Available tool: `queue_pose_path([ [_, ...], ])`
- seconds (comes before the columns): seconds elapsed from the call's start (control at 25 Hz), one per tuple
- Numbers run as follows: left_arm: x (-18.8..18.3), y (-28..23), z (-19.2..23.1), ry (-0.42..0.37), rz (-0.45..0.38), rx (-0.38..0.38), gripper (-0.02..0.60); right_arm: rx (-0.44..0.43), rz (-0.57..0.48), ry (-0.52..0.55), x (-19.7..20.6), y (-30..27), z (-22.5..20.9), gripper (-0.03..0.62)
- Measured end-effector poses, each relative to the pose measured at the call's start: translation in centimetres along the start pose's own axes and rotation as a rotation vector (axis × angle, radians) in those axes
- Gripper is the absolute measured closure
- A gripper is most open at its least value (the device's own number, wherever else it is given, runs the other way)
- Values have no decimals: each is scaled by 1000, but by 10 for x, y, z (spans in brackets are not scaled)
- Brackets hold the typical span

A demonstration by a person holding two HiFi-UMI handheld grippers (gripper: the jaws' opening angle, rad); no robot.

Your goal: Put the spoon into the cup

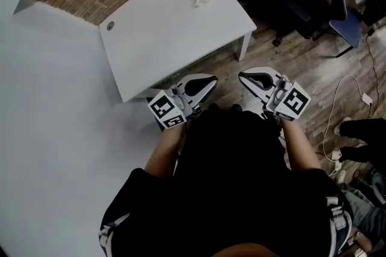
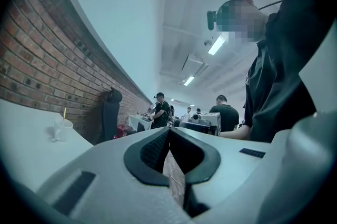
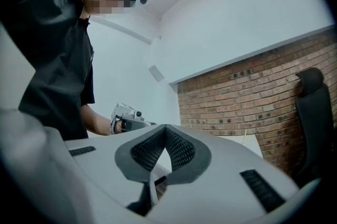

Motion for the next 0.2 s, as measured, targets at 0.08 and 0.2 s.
queue_pose_path([
  [0.08, 7, -7, -4, 6, 11, 5, 565, 10, 4, -8, 3, 10, -2, 588],
  [0.2, 14, -15, -9, 15, 22, 10, 565, 23, -1, -6, 2, 21, -6, 588],
])
Point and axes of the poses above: the fingertips, and each gripper's own axes: y backward along the fingers, z to its left, x out of its underside, the point moved 10 cm from there along y, backward along the fingers, and after that the axes turned 12 degrees about -z, right-handed, at the moved point
